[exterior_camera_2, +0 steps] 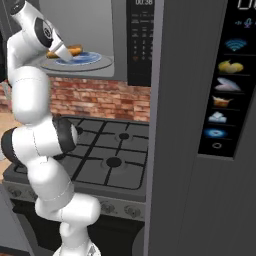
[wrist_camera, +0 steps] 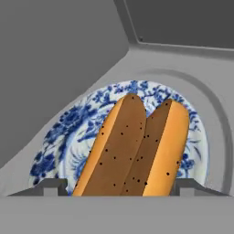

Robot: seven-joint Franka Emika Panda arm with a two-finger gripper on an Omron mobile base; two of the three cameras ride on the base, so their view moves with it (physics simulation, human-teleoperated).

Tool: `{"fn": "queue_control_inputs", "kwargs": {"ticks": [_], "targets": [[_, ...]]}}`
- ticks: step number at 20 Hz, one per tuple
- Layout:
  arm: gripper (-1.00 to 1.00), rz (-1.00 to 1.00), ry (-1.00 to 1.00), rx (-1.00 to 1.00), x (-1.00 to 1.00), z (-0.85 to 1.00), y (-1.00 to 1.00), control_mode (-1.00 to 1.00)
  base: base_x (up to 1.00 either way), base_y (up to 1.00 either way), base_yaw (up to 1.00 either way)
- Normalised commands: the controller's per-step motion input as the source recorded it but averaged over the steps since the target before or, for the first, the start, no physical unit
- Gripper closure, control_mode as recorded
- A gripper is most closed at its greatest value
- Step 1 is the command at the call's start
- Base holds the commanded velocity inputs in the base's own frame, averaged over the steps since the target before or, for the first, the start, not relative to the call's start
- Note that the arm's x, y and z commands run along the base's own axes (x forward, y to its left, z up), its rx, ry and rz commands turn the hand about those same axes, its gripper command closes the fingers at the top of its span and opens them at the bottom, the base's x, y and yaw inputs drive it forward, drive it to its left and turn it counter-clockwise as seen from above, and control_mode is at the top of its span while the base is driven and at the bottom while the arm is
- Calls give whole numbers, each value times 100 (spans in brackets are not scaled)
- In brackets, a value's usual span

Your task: Pick the hotdog bun from the microwave and place it on plate located on the counter.

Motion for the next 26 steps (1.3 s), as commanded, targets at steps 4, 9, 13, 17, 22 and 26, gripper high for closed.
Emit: {"fn": "queue_control_inputs", "kwargs": {"ticks": [4, 9, 13, 17, 22, 26], "targets": [[100, 36, -20, 0, -100, 0, 0, -100, 0, 0, 0], [100, 58, -9, 0, -100, 0, -22, -100, 0, 0, 0], [100, 79, 0, -1, -100, -18, -6, -100, 0, 0, 0], [100, 84, 13, -2, -42, -35, 13, -100, 0, 0, 0], [100, 67, 17, -3, 0, -36, 7, -100, 0, 0, 0], [100, 34, 6, -5, 0, -59, 4, -100, 0, 0, 0]]}}
